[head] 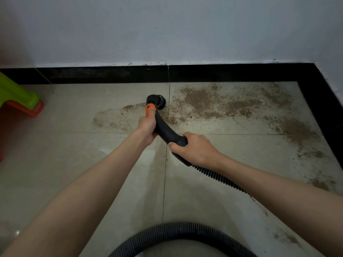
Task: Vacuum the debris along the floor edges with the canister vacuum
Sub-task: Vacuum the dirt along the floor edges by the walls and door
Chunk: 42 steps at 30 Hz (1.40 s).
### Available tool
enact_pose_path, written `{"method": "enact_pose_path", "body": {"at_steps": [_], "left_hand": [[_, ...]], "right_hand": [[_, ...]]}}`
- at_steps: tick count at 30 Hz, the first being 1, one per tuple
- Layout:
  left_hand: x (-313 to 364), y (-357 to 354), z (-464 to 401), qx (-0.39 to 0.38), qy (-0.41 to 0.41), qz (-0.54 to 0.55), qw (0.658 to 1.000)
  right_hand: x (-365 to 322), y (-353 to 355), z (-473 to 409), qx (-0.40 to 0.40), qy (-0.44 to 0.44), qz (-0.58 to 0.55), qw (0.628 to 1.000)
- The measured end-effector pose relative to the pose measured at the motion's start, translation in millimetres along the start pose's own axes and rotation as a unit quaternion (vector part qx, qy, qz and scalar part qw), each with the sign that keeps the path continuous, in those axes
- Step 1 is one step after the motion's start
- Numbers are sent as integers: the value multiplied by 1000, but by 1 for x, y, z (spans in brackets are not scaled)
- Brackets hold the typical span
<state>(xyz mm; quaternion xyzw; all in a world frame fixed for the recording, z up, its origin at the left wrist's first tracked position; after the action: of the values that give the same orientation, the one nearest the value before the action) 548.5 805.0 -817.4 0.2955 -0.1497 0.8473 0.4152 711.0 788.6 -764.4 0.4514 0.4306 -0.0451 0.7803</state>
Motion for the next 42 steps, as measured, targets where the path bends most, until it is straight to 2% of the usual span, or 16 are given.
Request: {"method": "enact_pose_path", "body": {"at_steps": [16,28,33,38,42], "left_hand": [[-12,4,3,30,11,-8,999],[26,-18,-40,23,-10,-35,999],[28,-26,-43,-12,-6,-50,999],[12,-22,-27,-83,29,-95,992],[-4,-13,-12,-68,34,-82,994]], "right_hand": [[7,-5,12,-14,-12,-30,999],[27,-3,-42,16,-20,-60,998],[30,-4,-42,23,-26,-74,997],[29,-16,-13,14,-32,-80,996],[22,-20,7,4,-35,-69,997]]}}
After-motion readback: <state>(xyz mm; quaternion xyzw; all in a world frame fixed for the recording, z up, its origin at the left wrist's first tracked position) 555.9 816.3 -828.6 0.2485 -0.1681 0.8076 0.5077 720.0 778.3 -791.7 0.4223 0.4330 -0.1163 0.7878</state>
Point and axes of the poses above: each hand's wrist, its own z-axis away from the middle knuckle, its own y-axis out of the back of the hand, x = y × z, the point moved 8 cm from there along -z, towards the middle knuckle, and after that the axes turned 13 degrees about y, right-handed, at the moved point
